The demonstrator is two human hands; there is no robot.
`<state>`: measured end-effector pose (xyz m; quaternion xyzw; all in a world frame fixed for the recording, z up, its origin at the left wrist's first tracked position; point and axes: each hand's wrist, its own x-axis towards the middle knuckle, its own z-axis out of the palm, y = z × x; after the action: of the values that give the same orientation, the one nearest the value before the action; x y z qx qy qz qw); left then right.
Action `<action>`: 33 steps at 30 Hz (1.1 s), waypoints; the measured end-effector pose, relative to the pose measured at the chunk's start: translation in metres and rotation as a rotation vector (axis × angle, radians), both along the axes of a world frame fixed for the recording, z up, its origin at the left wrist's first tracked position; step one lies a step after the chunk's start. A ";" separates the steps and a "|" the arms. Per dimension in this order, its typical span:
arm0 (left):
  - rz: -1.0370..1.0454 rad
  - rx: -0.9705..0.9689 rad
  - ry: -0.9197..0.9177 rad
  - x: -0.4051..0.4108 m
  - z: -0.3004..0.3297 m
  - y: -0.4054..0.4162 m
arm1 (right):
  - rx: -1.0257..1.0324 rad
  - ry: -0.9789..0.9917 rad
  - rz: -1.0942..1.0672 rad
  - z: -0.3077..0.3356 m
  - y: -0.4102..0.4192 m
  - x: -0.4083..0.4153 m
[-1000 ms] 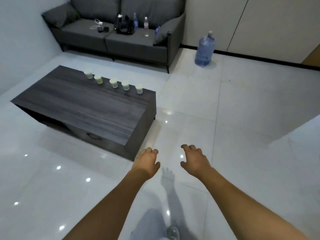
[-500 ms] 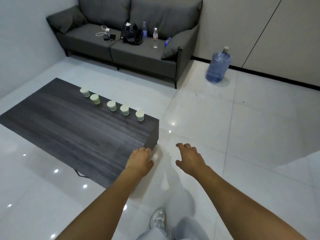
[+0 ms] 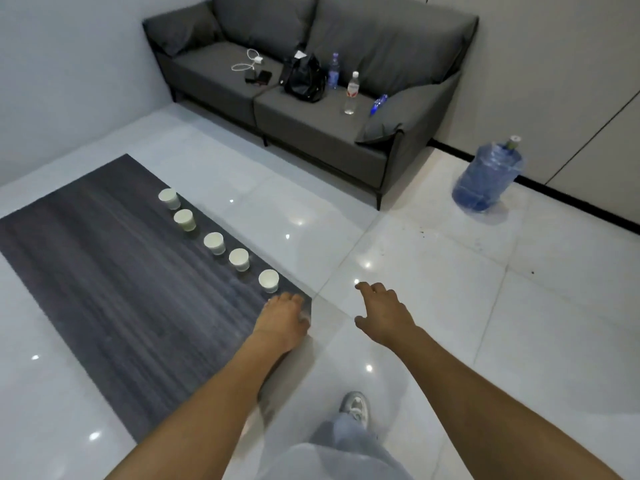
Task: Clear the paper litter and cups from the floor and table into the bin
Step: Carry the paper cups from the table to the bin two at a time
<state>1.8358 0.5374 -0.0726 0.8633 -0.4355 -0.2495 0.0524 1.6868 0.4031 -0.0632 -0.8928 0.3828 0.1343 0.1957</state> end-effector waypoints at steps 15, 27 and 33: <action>0.377 0.078 0.005 0.097 -0.014 -0.103 | 0.043 0.023 0.426 -0.010 -0.149 0.168; 0.712 0.096 0.078 0.200 -0.028 -0.103 | 0.063 0.088 0.766 -0.022 -0.162 0.339; 0.925 0.113 0.167 0.222 -0.044 -0.084 | 0.088 0.152 1.019 -0.042 -0.129 0.407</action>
<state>2.0576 0.4537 -0.1171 0.9451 0.0146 -0.2920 0.1459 2.0934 0.2741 -0.1055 -0.9446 -0.0935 0.2930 0.1144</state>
